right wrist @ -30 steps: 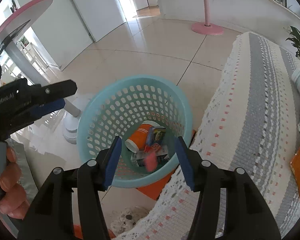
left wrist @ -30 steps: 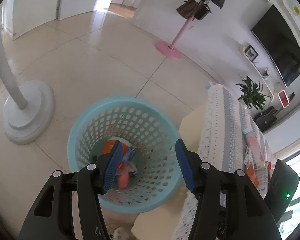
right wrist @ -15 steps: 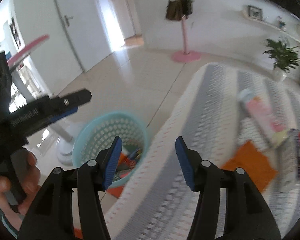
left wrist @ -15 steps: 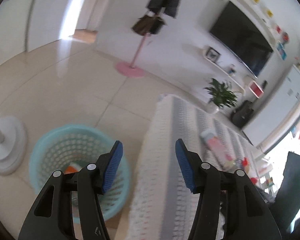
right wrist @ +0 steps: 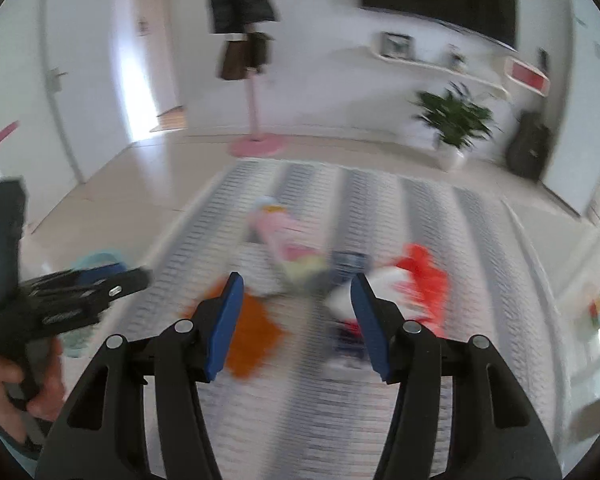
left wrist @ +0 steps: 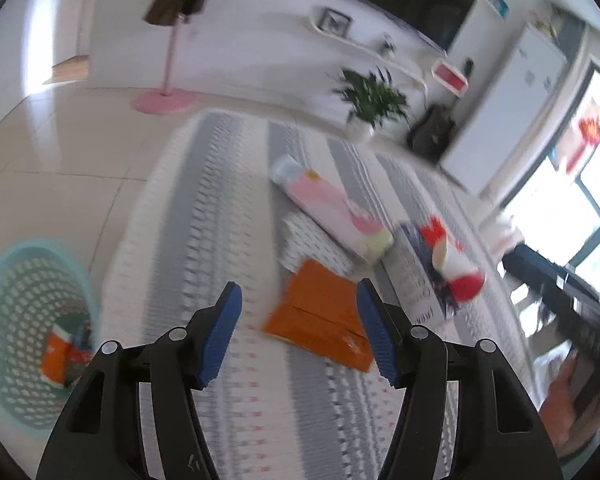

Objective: Collect trash
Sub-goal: 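Grasp the orange snack bag with left tool while right tool grasps the red-and-white cup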

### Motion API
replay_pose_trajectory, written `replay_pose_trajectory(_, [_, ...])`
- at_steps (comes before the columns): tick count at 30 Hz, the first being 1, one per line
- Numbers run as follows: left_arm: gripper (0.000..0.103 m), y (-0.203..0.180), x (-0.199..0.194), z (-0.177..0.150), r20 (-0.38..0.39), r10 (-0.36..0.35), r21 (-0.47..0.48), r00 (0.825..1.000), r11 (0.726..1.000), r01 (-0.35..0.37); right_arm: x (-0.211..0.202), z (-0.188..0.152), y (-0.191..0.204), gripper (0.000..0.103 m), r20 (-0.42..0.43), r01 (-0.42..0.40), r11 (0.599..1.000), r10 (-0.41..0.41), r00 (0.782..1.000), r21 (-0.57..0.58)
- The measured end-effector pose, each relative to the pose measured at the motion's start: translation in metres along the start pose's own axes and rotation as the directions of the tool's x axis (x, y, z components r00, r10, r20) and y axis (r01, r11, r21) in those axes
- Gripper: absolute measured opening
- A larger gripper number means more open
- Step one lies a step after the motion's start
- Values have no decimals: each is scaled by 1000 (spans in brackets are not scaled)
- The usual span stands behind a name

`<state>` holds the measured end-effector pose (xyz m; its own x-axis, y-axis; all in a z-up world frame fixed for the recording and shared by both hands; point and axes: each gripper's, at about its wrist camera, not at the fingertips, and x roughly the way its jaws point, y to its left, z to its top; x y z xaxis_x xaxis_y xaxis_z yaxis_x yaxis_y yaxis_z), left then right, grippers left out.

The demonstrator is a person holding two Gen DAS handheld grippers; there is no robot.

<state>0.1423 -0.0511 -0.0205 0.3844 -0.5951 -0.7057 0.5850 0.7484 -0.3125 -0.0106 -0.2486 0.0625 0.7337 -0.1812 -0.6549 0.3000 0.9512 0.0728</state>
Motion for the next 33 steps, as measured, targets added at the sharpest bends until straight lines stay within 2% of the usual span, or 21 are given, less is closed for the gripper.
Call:
replay_pose_trajectory(3, [58, -19, 30, -7, -52, 3, 27, 999, 1000, -2, 15, -9, -44, 53, -32, 23, 998, -21, 999, 59])
replay_pose_trajectory(5, [62, -25, 44, -12, -85, -2, 39, 996, 999, 5, 28, -13, -60, 63, -54, 31, 996, -27, 998, 79])
replay_pose_trajectory(6, [64, -32, 53, -17, -104, 5, 51, 995, 999, 0, 35, -15, -66, 63, -67, 29, 995, -23, 997, 91])
replay_pose_trajectory(7, [66, -37, 60, -18, -114, 12, 61, 993, 998, -5, 42, -17, -71, 64, -77, 25, 995, -17, 997, 100])
replay_pose_trajectory(9, [75, -48, 75, -23, -133, 34, 90, 990, 996, -22, 57, -20, -75, 64, -108, 7, 994, 6, 994, 113])
replay_pose_trajectory(12, [76, -60, 90, -30, -168, 58, 136, 984, 990, -35, 71, -22, -69, 65, -140, -1, 996, 13, 990, 88])
replay_pose_trajectory(13, [76, -63, 92, -33, -175, 72, 157, 982, 987, -44, 74, -23, -66, 69, -141, -5, 997, 17, 990, 80])
replay_pose_trajectory(14, [76, -66, 95, -35, -176, 92, 183, 980, 981, -59, 76, -24, -67, 71, -140, -10, 997, 21, 990, 80])
replay_pose_trajectory(17, [76, -77, 101, -46, -154, 215, 316, 964, 935, -158, 82, -27, -69, 72, -152, -15, 995, 30, 988, 96])
replay_pose_trajectory(19, [75, -78, 102, -50, -148, 249, 359, 957, 915, -182, 84, -27, -67, 72, -160, -21, 995, 36, 986, 96])
replay_pose_trajectory(21, [69, -77, 100, -54, -145, 272, 397, 951, 897, -196, 85, -27, -64, 72, -166, -18, 997, 31, 986, 81])
replay_pose_trajectory(23, [63, -72, 97, -55, -152, 275, 411, 949, 891, -192, 85, -28, -61, 72, -164, -6, 998, 17, 986, 66])
replay_pose_trajectory(27, [54, -53, 88, -55, -171, 249, 386, 953, 907, -168, 90, -29, -57, 72, -174, 9, 999, 0, 985, 52])
replay_pose_trajectory(29, [44, -44, 84, -54, -185, 221, 358, 958, 923, -143, 95, -31, -56, 72, -189, 17, 998, -7, 982, 55])
replay_pose_trajectory(30, [35, -42, 82, -54, -185, 216, 356, 959, 924, -140, 97, -31, -58, 72, -191, 18, 998, -6, 982, 62])
replay_pose_trajectory(31, [30, -39, 81, -53, -186, 216, 361, 958, 922, -138, 98, -32, -59, 71, -194, 13, 997, 1, 981, 70])
replay_pose_trajectory(32, [25, -38, 79, -53, -189, 215, 365, 958, 921, -135, 98, -32, -60, 65, -191, 5, 997, 10, 982, 77])
replay_pose_trajectory(33, [23, -34, 77, -51, -199, 208, 364, 958, 923, -125, 98, -32, -61, 60, -191, -5, 997, 21, 981, 82])
